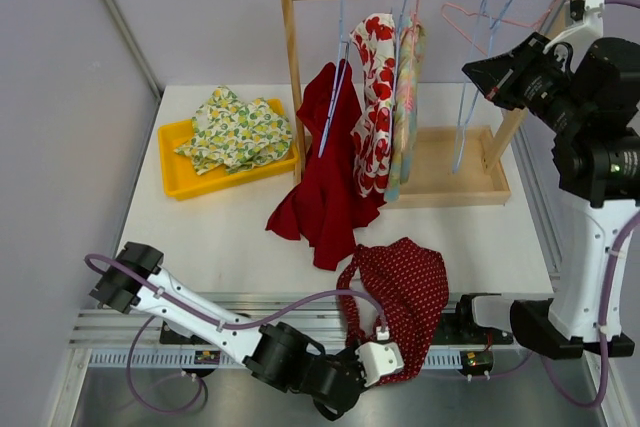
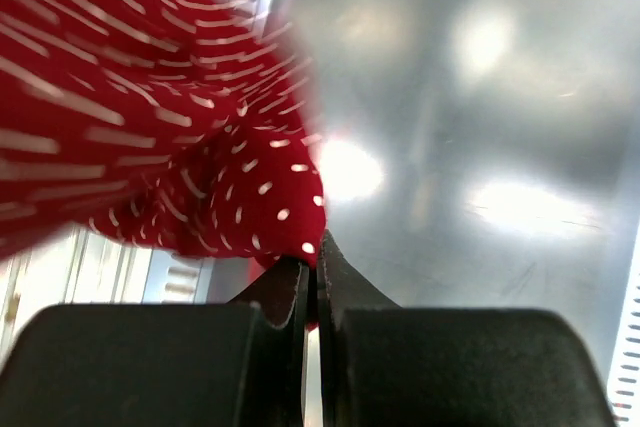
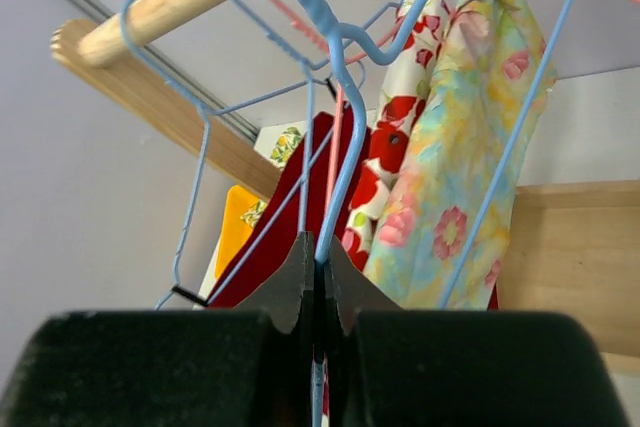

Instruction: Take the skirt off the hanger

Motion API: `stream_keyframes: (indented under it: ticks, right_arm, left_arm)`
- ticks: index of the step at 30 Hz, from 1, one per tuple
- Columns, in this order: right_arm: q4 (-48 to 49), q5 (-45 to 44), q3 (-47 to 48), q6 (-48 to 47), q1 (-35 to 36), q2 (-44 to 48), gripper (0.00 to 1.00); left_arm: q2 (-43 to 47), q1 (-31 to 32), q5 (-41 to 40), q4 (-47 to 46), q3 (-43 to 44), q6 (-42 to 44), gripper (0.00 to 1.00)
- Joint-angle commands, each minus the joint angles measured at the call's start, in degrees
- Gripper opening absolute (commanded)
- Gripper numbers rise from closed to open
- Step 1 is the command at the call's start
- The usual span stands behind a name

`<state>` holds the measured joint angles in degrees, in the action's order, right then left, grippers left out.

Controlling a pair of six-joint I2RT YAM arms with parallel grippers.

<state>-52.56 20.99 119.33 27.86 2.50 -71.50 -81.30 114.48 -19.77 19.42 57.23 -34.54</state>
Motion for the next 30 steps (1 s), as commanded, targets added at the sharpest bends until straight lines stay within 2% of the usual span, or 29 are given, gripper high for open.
stream_keyframes:
  ticks: [1,9,12,13,16,19,22,23,24,27,28,30]
  right_arm:
    - [7.90,-2.97,-0.77,-1.13,-0.22,-2.58,0.00]
    - [10.63,-5.00,6.26,-1.93,-0.57,-14.35,0.00]
    - [10.10,-4.56,5.22,-1.05,-0.83,-15.86,0.00]
    - [11.58,-3.69,1.38,-0.70,-0.92,-15.34,0.00]
    - [16.41,-2.72,-9.76,0.79,-0.83,-10.60,0.00]
    - [17.40,-2.54,-16.31,0.97,-0.83,-6.99,0.00]
    - [16.53,-3.06,-19.21,0.18,-0.83,-4.61,0.00]
    - [16.17,-3.24,-19.57,-0.25,-0.83,-3.65,0.01]
    - [15.82,-3.41,-20.01,-0.43,-0.83,-3.29,0.06]
    - [14.76,-4.12,-20.19,-1.14,-0.83,-2.06,0.56]
    - [13.89,-4.47,-20.10,-1.66,-0.83,-1.89,0.76]
    - [12.92,-4.82,-19.75,-2.10,-0.83,-1.62,0.90]
  left_arm:
    - [0.09,0.13,-4.31,0.79,0.34,-4.65,0.00]
    - [0.61,0.13,-8.70,4.39,0.34,-7.11,0.00]
    - [1.14,-0.57,-12.74,12.20,1.38,-10.53,0.00]
    - [1.31,-1.18,-13.53,17.96,1.74,-11.59,0.00]
    - [3.41,-5.30,-16.34,29.04,2.01,-14.05,0.00]
    - [7.89,-10.05,-18.63,37.25,2.35,-13.01,0.00]
    - [15.62,-18.21,-21.00,43.65,5.24,-8.10,0.00]
    - [18.69,-23.19,-21.97,44.90,6.65,-6.17,0.00]
    - [19.94,-25.51,-22.94,47.61,8.14,-3.02,0.00]
    - [21.97,-34.38,-26.28,50.88,14.56,4.36,0.00]
    - [21.97,-39.71,-26.63,50.81,16.05,6.66,0.00]
    - [21.36,-45.37,-26.20,49.76,18.78,14.63,0.00]
